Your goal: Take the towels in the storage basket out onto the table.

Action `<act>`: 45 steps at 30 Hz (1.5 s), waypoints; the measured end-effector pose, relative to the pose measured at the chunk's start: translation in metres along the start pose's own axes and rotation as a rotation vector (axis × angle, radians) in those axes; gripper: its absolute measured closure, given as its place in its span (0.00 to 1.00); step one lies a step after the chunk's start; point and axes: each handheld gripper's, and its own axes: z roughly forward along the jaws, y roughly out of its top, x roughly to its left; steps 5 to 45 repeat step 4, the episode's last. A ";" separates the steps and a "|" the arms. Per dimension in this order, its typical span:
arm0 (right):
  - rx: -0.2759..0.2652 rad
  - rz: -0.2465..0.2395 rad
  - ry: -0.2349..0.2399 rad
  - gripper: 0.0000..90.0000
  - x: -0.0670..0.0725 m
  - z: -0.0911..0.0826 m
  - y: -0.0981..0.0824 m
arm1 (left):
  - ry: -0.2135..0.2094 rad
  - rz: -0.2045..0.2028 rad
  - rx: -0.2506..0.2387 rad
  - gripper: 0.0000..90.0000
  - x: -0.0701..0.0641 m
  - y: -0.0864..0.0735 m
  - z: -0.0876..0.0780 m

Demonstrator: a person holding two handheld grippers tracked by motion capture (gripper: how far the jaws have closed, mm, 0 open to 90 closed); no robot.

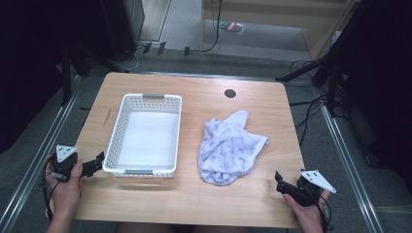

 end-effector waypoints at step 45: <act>0.000 0.000 -0.001 0.07 0.000 0.000 0.000 | -0.008 -0.005 0.007 0.00 0.000 0.000 0.000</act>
